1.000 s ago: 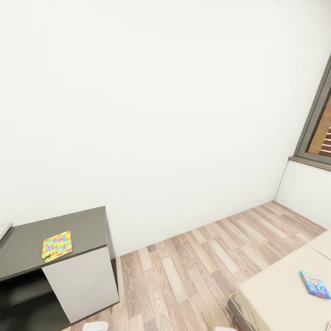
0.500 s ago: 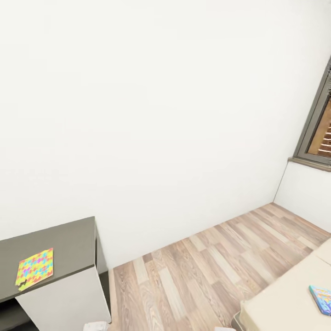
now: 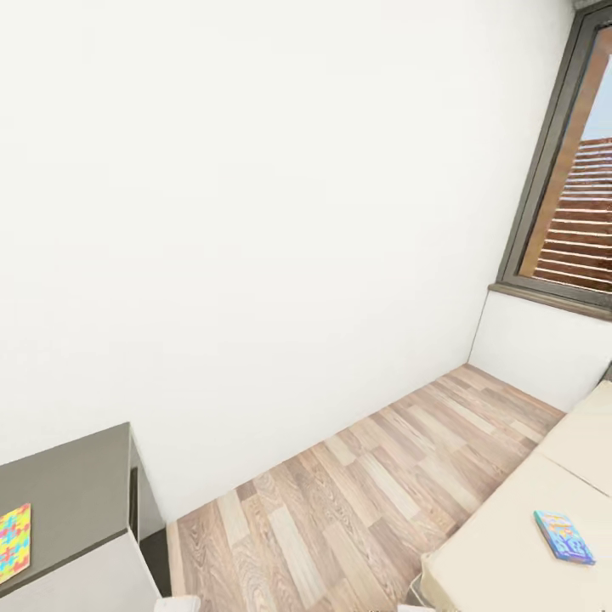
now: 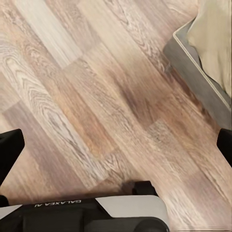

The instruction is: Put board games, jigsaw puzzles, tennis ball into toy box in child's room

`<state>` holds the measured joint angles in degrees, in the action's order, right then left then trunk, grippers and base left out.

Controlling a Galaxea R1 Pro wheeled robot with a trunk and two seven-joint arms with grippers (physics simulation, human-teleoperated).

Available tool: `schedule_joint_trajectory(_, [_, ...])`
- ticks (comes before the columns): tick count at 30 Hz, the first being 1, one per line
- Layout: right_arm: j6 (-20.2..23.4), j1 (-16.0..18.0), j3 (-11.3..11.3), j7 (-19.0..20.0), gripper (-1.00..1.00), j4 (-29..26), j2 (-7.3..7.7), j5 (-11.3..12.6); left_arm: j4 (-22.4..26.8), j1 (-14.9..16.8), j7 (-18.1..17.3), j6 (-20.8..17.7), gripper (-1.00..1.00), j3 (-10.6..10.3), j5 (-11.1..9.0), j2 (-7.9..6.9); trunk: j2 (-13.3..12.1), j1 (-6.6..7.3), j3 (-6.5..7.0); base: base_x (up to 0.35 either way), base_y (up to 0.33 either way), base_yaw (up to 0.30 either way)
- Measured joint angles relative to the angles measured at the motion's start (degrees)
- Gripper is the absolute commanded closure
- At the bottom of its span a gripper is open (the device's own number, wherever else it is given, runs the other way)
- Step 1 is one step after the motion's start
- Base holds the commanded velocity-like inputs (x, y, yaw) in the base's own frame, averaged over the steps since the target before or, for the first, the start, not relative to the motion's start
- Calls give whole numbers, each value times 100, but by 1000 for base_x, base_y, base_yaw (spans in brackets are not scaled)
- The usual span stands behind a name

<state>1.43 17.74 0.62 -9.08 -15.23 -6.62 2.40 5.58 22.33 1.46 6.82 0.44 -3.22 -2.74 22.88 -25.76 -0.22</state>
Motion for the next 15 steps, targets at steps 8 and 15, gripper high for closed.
schedule_joint_trajectory(8, [3, 0, 24, 1, -100, 14, 25, 25, 0, -1, 0, 2, -100, 7, -4, -7, 0, 0, -4, 3, 0, -276])
schedule_joint_trajectory(15, [14, 0, 41, 6, -100, 22, 46, 50, 0, -2, 0, 2, -100, 8, -5, -11, -2, 0, -17, 0, 0, -277])
